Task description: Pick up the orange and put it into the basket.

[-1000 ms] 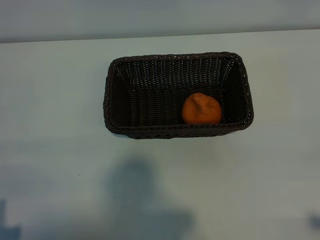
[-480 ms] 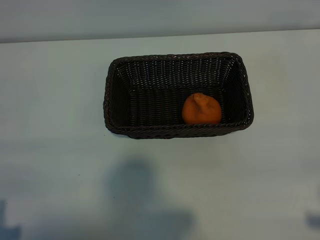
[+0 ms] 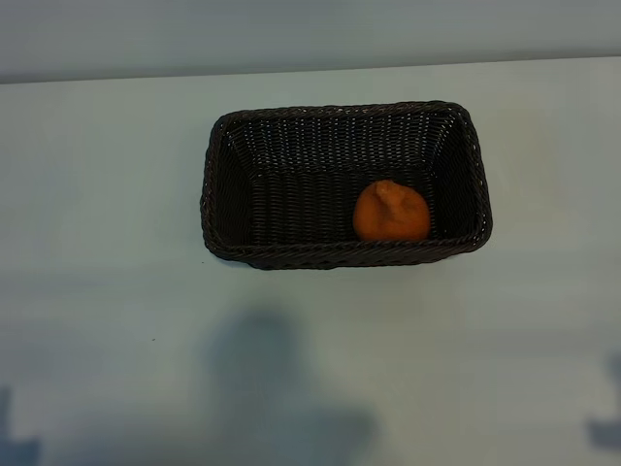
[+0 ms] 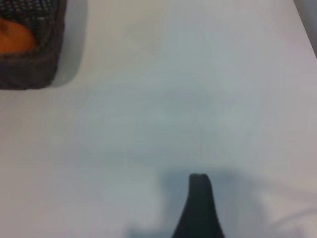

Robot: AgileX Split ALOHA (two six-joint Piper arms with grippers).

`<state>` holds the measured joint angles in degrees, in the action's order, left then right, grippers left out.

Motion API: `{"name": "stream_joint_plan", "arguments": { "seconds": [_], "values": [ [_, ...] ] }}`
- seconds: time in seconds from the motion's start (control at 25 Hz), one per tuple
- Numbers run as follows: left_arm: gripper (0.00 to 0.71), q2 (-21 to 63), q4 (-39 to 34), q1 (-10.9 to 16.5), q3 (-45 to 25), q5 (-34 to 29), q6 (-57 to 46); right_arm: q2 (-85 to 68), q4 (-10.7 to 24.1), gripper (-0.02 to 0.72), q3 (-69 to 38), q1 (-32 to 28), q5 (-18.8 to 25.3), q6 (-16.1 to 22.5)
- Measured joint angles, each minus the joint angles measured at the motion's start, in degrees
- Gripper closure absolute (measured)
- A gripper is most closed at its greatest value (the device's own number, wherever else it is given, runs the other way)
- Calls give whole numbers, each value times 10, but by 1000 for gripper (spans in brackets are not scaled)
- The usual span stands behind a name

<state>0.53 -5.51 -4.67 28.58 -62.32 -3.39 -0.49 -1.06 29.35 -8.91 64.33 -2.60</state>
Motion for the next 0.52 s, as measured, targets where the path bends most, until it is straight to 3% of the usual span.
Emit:
{"name": "stream_joint_plan", "arguments": {
  "seconds": [0.16,0.52],
  "values": [
    [118,0,0,0,0,0,0,0,-28,165,-12,0,-23,-24],
    [118,0,0,0,0,0,0,0,-32,165,-13,0,-30,-29]
  ]
}}
